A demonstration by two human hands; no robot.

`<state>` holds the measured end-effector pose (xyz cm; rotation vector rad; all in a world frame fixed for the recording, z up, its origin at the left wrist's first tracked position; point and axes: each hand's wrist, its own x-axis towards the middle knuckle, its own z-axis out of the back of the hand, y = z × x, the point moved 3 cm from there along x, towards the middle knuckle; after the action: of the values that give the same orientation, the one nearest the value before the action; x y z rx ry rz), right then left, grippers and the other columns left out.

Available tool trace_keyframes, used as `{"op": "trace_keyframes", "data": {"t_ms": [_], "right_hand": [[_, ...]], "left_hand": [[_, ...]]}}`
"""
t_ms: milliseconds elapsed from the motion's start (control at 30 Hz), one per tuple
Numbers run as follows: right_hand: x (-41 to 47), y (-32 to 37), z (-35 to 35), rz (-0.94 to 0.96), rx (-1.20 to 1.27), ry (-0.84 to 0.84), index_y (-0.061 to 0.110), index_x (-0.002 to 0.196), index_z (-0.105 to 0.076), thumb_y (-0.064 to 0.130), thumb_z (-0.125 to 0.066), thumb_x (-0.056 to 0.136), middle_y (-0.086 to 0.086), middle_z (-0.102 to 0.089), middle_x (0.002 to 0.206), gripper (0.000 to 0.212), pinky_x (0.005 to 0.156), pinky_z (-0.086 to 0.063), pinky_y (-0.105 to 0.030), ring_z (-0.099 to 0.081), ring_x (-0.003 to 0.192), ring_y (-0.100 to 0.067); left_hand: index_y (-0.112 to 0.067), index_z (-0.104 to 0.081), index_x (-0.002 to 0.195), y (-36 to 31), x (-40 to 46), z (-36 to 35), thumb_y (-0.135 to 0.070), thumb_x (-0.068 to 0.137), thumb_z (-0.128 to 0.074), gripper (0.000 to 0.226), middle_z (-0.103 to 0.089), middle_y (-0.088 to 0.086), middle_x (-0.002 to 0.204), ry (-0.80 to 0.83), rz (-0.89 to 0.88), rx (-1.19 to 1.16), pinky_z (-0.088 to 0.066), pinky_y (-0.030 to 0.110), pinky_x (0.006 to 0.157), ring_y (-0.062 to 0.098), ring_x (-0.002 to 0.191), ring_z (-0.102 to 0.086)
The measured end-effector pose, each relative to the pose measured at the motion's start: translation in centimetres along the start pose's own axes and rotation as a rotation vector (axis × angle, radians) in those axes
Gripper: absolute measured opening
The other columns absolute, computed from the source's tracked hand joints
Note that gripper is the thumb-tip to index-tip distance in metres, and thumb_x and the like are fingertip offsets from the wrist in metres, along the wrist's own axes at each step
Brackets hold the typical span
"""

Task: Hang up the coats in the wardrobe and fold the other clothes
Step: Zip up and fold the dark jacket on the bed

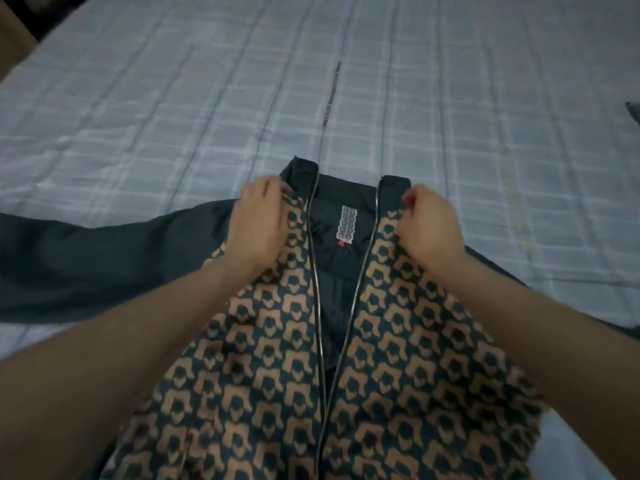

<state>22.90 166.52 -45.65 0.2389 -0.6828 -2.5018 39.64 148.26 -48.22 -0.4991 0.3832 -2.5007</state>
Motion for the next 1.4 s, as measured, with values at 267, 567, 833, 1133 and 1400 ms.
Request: {"op": "trace_keyframes", "data": {"t_ms": [267,567,833,1133,1400], "right_hand": [[10.1,-1.6,-2.1,-0.326,-0.137,0.422,-0.004,0.108,-0.058,0.024,-0.068,0.089,-0.014,-0.063,0.106,0.036,0.077,-0.052,-0.036,-0.062,0.09,-0.035],[17.4,1.9,0.6,-0.135,0.255,-0.119,0.015,0.099,-0.065,0.04,-0.061,0.074,-0.02,-0.069,0.101,0.036,0.08,-0.057,-0.05,-0.069,0.087,-0.034],[11.3,2.7,-5.4,0.096,-0.127,-0.046,0.008,0.117,-0.046,0.036,-0.055,0.088,-0.009,-0.05,0.11,0.041,0.076,-0.043,-0.038,-0.052,0.096,-0.027],[12.7,1.7,-6.1,-0.093,-0.022,0.132,0.001,0.085,-0.063,0.03,-0.066,0.085,-0.008,-0.06,0.077,0.028,0.061,-0.049,-0.029,-0.057,0.067,-0.02],[12.3,0.8,-2.4,-0.229,0.376,-0.129,0.012,0.088,-0.053,0.022,-0.045,0.092,-0.003,-0.052,0.079,0.013,0.054,-0.031,-0.028,-0.047,0.07,-0.017]], "left_hand": [[-0.009,-0.055,0.132,5.2,9.8,-3.6,-0.036,0.092,-0.057,0.048,-0.059,0.01,0.128,0.437,0.54,-0.073,-0.045,0.035,0.094,0.03,0.115,-0.056],[-0.014,-0.065,0.112,7.0,14.9,-0.7,-0.011,0.086,-0.047,0.032,-0.066,0.01,0.117,-0.143,0.589,-0.272,-0.044,0.029,0.09,0.025,0.111,-0.059],[-0.01,-0.053,0.115,4.3,12.7,-1.5,-0.002,0.079,-0.045,0.038,-0.047,0.013,0.124,-0.182,0.051,-0.039,-0.041,0.043,0.087,0.031,0.108,-0.049],[-0.036,-0.028,0.149,0.5,10.3,-9.8,-0.056,0.099,-0.023,0.054,-0.025,0.006,0.158,0.581,-0.051,0.309,-0.015,0.049,0.115,0.028,0.144,-0.022],[-0.012,-0.054,0.12,-1.0,13.1,-8.9,-0.035,0.1,-0.035,0.035,-0.053,0.011,0.121,0.386,-0.143,0.161,-0.04,0.044,0.09,0.032,0.116,-0.047]]}}
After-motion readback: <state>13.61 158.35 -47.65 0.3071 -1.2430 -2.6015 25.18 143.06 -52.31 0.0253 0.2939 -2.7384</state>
